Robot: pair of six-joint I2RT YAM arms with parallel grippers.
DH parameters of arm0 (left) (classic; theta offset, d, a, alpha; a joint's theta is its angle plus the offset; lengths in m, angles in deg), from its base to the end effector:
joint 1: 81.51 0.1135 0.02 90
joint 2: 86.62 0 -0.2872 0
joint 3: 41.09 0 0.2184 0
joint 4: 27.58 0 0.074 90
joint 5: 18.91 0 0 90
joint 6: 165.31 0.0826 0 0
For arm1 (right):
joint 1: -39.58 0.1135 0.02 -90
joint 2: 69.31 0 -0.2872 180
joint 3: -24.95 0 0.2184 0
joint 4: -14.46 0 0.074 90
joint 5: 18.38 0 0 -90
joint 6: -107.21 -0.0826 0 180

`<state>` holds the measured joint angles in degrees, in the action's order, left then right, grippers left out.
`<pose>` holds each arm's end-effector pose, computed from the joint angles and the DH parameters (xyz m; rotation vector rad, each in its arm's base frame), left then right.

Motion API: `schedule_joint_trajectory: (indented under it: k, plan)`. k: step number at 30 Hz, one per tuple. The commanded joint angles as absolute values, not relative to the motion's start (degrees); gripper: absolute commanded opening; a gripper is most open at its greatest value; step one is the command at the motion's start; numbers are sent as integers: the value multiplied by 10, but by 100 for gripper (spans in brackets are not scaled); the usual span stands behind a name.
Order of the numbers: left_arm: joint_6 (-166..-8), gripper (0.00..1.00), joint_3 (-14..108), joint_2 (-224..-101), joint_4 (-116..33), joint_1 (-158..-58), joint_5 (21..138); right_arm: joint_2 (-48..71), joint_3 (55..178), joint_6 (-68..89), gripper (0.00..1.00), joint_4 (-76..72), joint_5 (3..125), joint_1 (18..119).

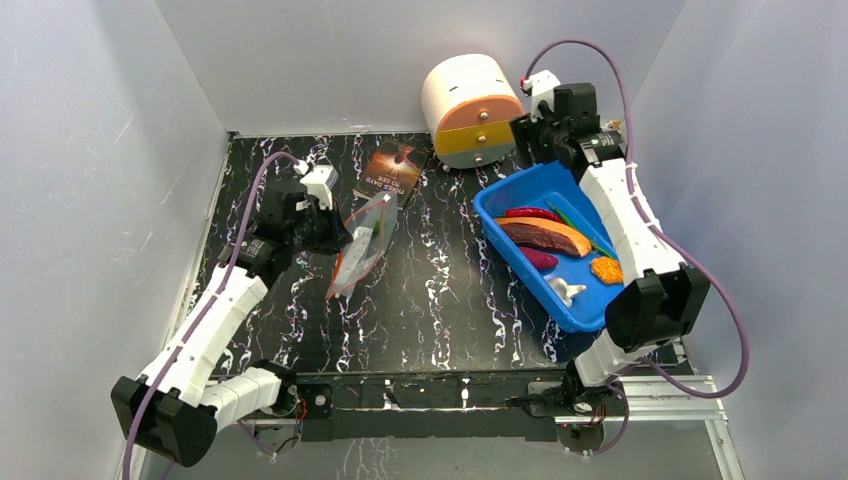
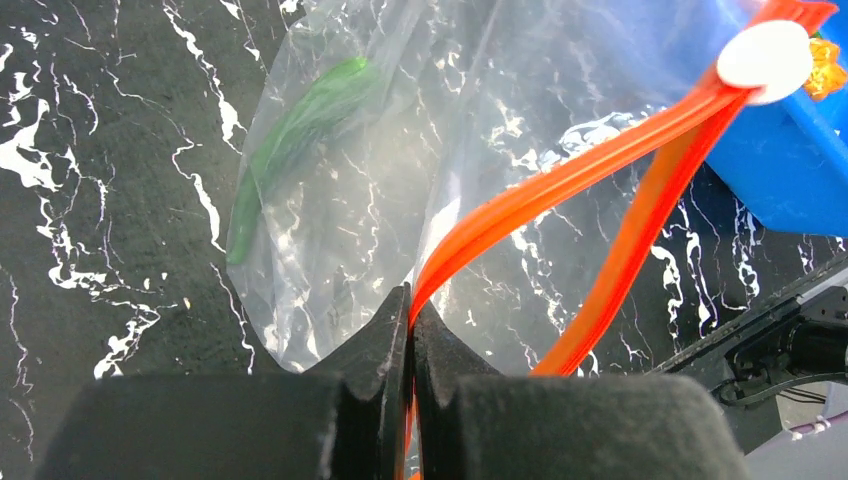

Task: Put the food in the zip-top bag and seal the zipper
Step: Pick up the fake food from the bin.

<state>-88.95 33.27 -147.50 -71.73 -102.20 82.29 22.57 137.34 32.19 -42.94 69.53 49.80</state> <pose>0.2057 -0.0948 0.3362 0.2512 2.1311 -0.5609 0.3529 0.0667 0.3831 -0.5027 2.1563 -0.0056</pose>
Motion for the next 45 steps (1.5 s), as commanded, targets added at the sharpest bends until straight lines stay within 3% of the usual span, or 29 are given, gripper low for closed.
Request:
schedule_joint_trajectory:
  k: [1,8,17,24,45]
  plan:
    - [-888,0,309,-1456,-676,-1021,842,233,1370,399,65,-470,706,472]
    - [-894,0,242,-1432,-630,-1021,802,273,1322,423,68,-515,766,410]
    - [-882,0,221,-1415,-611,-1021,802,309,1213,461,71,-519,811,401]
    - [-876,0,217,-1406,-614,-1021,793,334,1195,464,72,-490,840,400]
    - [-871,0,217,-1402,-618,-1021,777,450,1242,480,68,-495,662,340]
